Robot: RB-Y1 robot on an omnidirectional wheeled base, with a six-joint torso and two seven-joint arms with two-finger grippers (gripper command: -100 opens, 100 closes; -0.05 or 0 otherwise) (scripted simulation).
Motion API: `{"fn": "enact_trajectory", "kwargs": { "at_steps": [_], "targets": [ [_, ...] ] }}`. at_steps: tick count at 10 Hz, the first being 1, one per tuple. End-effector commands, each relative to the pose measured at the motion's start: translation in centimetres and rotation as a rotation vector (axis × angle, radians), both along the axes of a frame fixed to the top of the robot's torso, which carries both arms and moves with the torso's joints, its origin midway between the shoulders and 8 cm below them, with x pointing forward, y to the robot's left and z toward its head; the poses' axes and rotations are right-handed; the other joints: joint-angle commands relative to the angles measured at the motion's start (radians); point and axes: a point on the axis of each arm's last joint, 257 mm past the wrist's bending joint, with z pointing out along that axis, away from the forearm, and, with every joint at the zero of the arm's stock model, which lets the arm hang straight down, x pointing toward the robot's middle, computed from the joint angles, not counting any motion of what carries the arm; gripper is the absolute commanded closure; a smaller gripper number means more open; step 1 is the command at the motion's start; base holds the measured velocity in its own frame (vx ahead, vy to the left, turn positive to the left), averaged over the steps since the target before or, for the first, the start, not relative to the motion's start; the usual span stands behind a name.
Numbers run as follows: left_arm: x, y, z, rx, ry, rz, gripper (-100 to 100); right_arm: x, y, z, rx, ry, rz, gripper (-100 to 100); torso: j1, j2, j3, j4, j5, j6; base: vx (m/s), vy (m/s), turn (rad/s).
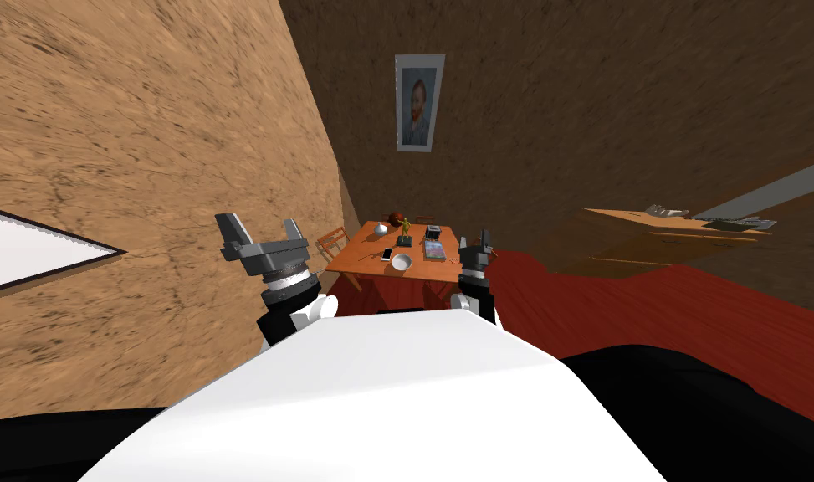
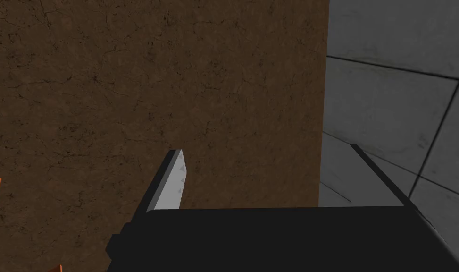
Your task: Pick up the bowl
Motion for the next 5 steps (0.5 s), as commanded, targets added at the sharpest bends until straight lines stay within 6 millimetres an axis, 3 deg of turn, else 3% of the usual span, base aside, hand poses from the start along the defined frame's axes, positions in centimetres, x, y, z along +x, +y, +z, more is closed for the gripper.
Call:
{"fn": "enact_trajectory", "kwargs": {
  "at_steps": [1,5],
  "targets": [
    [0.0,0.0,0.0,0.0,0.0,0.0,0,0.4,0.9,0.1,-0.041,0.007,0.024,-100,0.0,0.0,0.0,0.0,0.0,0.0,-0.005,0.001,-0.015],
    [0.0,0.0,0.0,0.0,0.0,0.0,0,2.0,4.8,-0.2,-0.188,0.027,0.108,-100,0.0,0.001,0.001,0.0,0.0,0.0,-0.017,0.005,-0.025]
  ]
}}
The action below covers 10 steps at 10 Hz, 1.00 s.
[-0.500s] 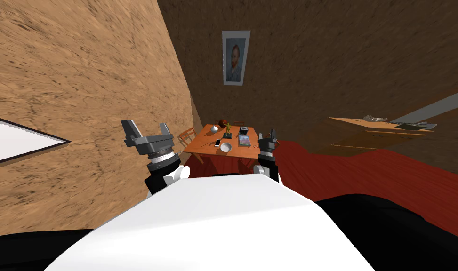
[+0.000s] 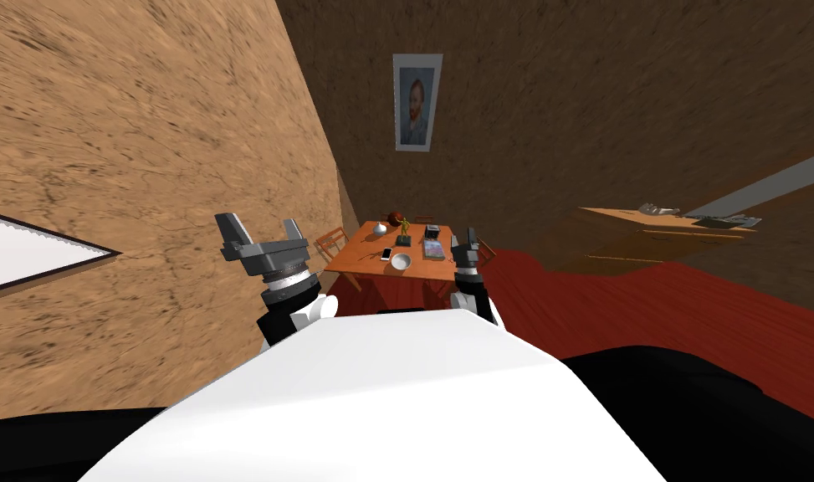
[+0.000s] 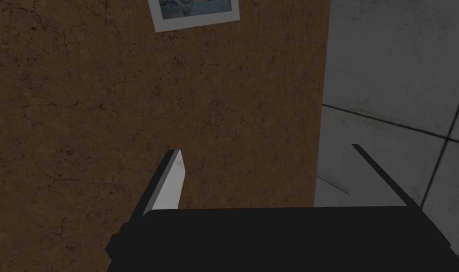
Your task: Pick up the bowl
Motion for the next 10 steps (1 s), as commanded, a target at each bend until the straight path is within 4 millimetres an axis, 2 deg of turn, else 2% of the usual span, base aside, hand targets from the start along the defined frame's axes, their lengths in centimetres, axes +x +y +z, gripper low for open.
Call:
{"fn": "enact_trajectory", "kwargs": {
  "at_steps": [1,6,10],
  "targets": [
    [0.0,0.0,0.0,0.0,0.0,0.0,0,0.6,2.1,-0.1,-0.07,0.006,0.035,-100,0.0,0.0,0.0,0.0,0.0,0.0,-0.022,0.009,-0.034],
    [0.0,0.0,0.0,0.0,0.0,0.0,0,2.5,9.7,-1.8,-0.331,0.008,0.144,-100,0.001,0.0,0.0,0.0,0.0,0.0,-0.02,0.021,-0.044],
    [0.0,0.0,0.0,0.0,0.0,0.0,0,3.2,16.2,-5.3,-0.605,-0.007,0.219,-100,0.003,-0.001,-0.001,0.0,0.001,0.0,-0.004,0.046,-0.045]
  ]
}}
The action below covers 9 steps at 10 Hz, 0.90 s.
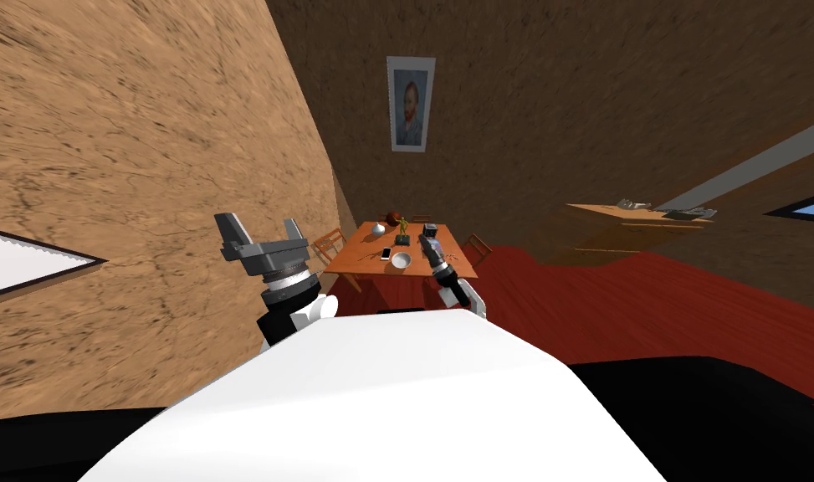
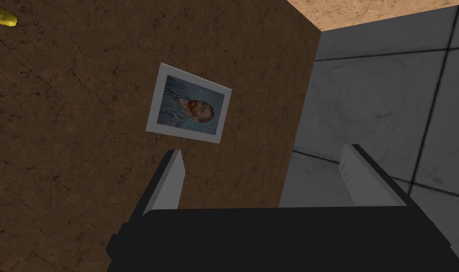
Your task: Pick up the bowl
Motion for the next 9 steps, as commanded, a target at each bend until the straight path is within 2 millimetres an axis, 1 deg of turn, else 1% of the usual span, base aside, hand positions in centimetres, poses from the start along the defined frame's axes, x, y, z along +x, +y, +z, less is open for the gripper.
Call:
{"fn": "enact_trajectory", "kwargs": {
  "at_steps": [1,2,3,4,5,6,7,8,9],
  "targets": [
    [0.0,0.0,0.0,0.0,0.0,0.0,0,0.2,2.4,-1.7,-0.13,-0.02,0.026,-100,0.0,0.0,0.0,0.0,0.0,0.0,-0.007,0.069,-0.06],
    [0.0,0.0,0.0,0.0,0.0,0.0,0,0.3,3.6,-3.0,-0.211,-0.032,0.042,-100,0.0,0.0,0.0,0.0,0.0,0.0,0.004,0.075,-0.044],
    [0.0,0.0,0.0,0.0,0.0,0.0,0,0.2,4.0,-3.2,-0.213,-0.031,0.049,-100,0.001,0.0,0.0,0.0,0.0,0.0,0.004,0.052,-0.012],
    [0.0,0.0,0.0,0.0,0.0,0.0,0,0.1,5.4,-4.6,-0.301,-0.051,0.069,-100,0.0,0.0,0.0,0.0,0.0,0.0,0.011,0.053,-0.024],
    [0.0,0.0,0.0,0.0,0.0,0.0,0,0.2,5.3,-4.8,-0.303,-0.047,0.068,-100,0.0,-0.001,0.0,0.0,0.0,0.0,0.004,0.041,-0.017],
    [0.0,0.0,0.0,0.0,0.0,0.0,0,0.1,6.5,-6.6,-0.398,-0.065,0.085,-100,-0.001,0.0,0.0,0.0,0.0,0.0,-0.001,0.047,-0.024],
    [0.0,0.0,0.0,0.0,0.0,0.0,0,0.3,7.1,-8.4,-0.489,-0.083,0.098,-100,-0.001,0.0,0.0,0.0,0.0,0.0,0.01,0.087,-0.045],
    [0.0,0.0,0.0,0.0,0.0,0.0,0,0.1,7.4,-8.6,-0.497,-0.086,0.103,-100,0.001,0.0,0.0,0.0,0.0,0.0,0.018,0.073,-0.025],
    [0.0,0.0,0.0,0.0,0.0,0.0,0,-0.1,8.1,-10.7,-0.598,-0.111,0.121,-100,0.001,-0.001,0.0,0.0,0.0,0.0,0.026,0.078,-0.022]
  ]
}}
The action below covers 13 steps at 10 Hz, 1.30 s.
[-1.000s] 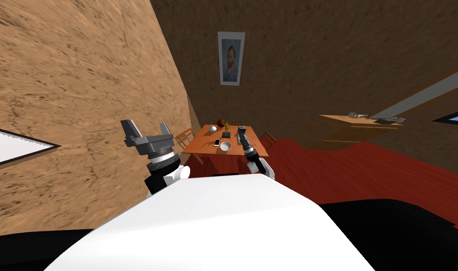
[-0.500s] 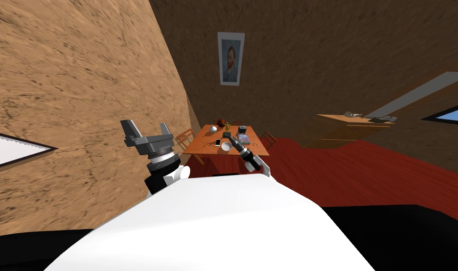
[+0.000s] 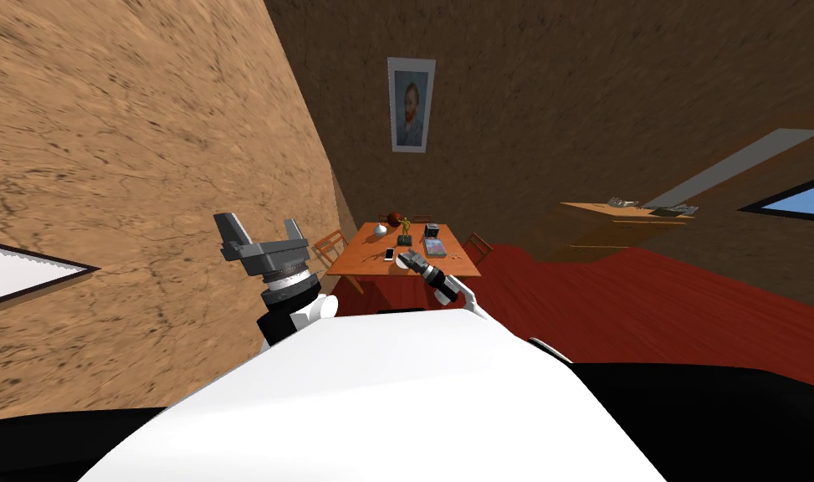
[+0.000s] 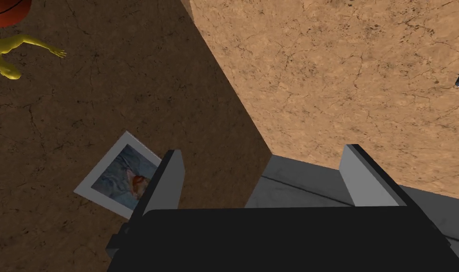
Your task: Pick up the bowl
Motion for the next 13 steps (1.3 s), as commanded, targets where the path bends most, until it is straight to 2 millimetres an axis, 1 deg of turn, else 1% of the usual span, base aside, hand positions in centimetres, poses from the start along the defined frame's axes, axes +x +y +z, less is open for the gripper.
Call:
{"fn": "enact_trajectory", "kwargs": {
  "at_steps": [1,2,3,4,5,6,7,8,9,10,11,12,13],
  "targets": [
    [0.0,0.0,0.0,0.0,0.0,0.0,0,0.0,0.7,-2.7,-0.147,-0.043,0.028,-100,0.0,0.0,0.0,0.0,0.0,0.0,0.034,0.104,-0.039],
    [0.0,0.0,0.0,0.0,0.0,0.0,0,0.1,0.7,-3.4,-0.161,-0.039,0.028,-100,0.001,-0.001,0.0,0.0,0.0,0.0,0.022,0.079,-0.017],
    [0.0,0.0,0.0,0.0,0.0,0.0,0,-0.2,1.1,-5.3,-0.262,-0.076,0.053,-100,0.0,0.0,0.0,0.0,0.0,0.0,0.024,0.075,-0.016],
    [0.0,0.0,0.0,0.0,0.0,0.0,0,0.0,0.8,-5.9,-0.269,-0.066,0.048,-100,0.0,0.0,0.0,0.0,0.0,0.0,0.015,0.062,-0.013],
    [0.0,0.0,0.0,0.0,0.0,0.0,0,-0.2,0.8,-8.1,-0.374,-0.102,0.073,-100,-0.001,0.001,0.0,0.0,0.0,0.0,0.029,0.077,-0.022],
    [0.0,0.0,0.0,0.0,0.0,0.0,0,-0.1,0.6,-8.4,-0.379,-0.096,0.07,-100,-0.001,0.0,0.0,0.0,0.0,0.0,0.027,0.067,-0.016],
    [0.0,0.0,0.0,0.0,0.0,0.0,0,-0.3,0.4,-10.5,-0.484,-0.136,0.095,-100,-0.001,0.0,0.0,0.0,0.0,0.0,0.025,0.089,-0.017],
    [0.0,0.0,0.0,0.0,0.0,0.0,0,-0.2,0.1,-11.0,-0.491,-0.128,0.092,-100,0.0,0.0,0.0,0.0,0.0,0.0,0.02,0.077,-0.013],
    [0.0,0.0,0.0,0.0,0.0,0.0,0,-0.2,-0.8,-13.5,-0.603,-0.16,0.115,-100,0.0,0.0,0.0,0.0,0.0,0.0,0.028,0.089,-0.017],
    [0.0,0.0,0.0,0.0,0.0,0.0,0,-0.2,-1.8,-15.5,-0.698,-0.188,0.138,-100,0.0,0.0,0.0,0.0,0.0,0.0,0.056,0.123,-0.027],
    [0.0,0.0,0.0,0.0,0.0,0.0,0,-0.2,-2.1,-16.1,-0.717,-0.194,0.139,-100,0.002,-0.002,-0.001,0.0,0.001,0.0,0.036,0.101,-0.014],
    [0.0,0.0,0.0,0.0,0.0,0.0,0,-0.2,-3.7,-18.5,-0.83,-0.227,0.164,-100,0.001,-0.001,-0.001,0.0,0.0,0.0,0.047,0.105,-0.014],
    [0.0,0.0,0.0,0.0,0.0,0.0,0,-0.2,-3.7,-18.5,-0.83,-0.227,0.164,-100,0.001,-0.001,-0.001,0.0,0.0,0.0,0.036,0.083,-0.01]
  ]
}}
